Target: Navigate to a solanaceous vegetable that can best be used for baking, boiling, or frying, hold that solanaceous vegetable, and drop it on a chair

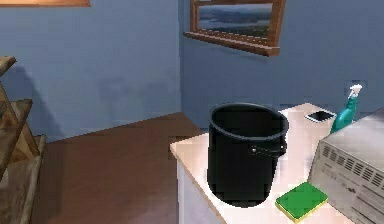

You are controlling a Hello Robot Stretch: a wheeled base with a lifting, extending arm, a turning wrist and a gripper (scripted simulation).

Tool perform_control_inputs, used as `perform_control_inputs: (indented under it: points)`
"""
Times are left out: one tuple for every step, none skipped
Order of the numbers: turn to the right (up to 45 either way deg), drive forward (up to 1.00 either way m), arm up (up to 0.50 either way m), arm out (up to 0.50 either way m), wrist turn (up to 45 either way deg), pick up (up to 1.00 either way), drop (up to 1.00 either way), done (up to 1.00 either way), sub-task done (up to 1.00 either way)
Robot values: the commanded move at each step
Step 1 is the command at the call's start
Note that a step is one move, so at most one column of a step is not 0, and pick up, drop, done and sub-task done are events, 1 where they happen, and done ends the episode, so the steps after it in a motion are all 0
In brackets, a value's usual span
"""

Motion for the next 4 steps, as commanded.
perform_control_inputs:
  points:
    - [0.0,0.00,0.00,0.00,45.0,0.00,0.00,0.00,0.00]
    - [0.0,0.00,0.00,0.00,27.0,0.00,0.00,0.00,0.00]
    - [0.0,0.00,-0.12,0.00,0.0,0.00,0.00,0.00,0.00]
    - [0.0,0.00,0.00,0.00,0.0,1.00,0.00,0.00,0.00]
